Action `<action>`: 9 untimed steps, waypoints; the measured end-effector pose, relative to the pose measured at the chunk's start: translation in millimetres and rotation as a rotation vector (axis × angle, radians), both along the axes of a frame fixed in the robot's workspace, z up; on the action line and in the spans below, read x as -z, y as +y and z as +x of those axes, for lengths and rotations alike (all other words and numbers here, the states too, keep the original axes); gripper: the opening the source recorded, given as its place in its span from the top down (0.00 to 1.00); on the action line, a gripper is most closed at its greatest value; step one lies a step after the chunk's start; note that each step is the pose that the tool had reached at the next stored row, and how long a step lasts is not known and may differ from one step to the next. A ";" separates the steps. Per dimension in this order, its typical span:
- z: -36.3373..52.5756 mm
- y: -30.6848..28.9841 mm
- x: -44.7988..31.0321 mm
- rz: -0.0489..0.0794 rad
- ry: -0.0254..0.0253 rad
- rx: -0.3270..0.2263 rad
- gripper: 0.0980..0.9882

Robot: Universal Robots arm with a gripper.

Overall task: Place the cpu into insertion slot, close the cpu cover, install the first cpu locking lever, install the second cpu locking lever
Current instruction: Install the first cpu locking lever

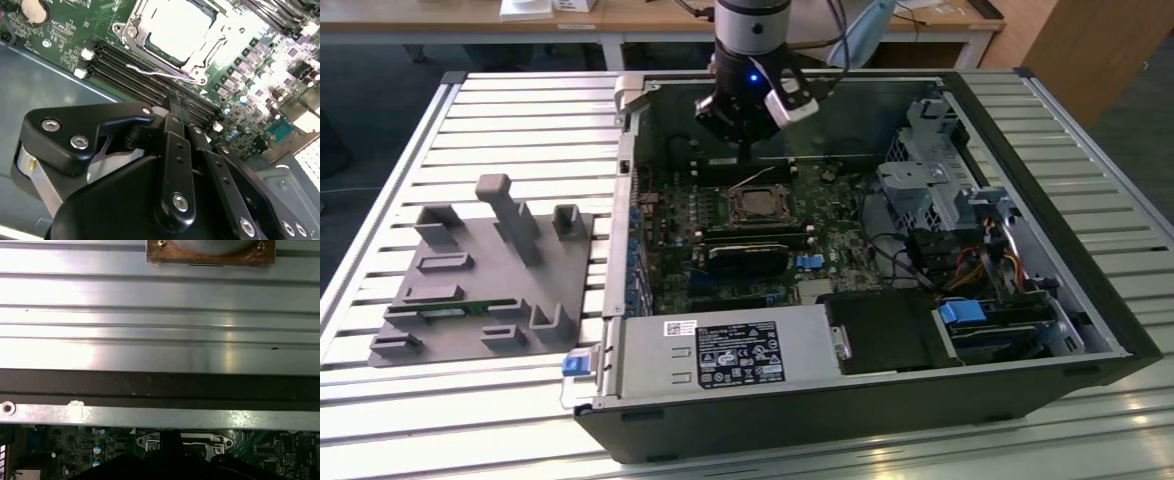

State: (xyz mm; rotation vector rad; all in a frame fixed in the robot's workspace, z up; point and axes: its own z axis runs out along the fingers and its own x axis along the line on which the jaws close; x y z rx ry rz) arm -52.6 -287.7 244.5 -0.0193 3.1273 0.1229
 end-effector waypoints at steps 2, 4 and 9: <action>0.1 0.0 1.9 0.000 -0.0003 -0.013 0.99; 0.9 0.1 3.9 0.000 -0.0002 -0.014 0.99; 3.5 0.5 7.2 0.000 -0.0003 -0.014 0.99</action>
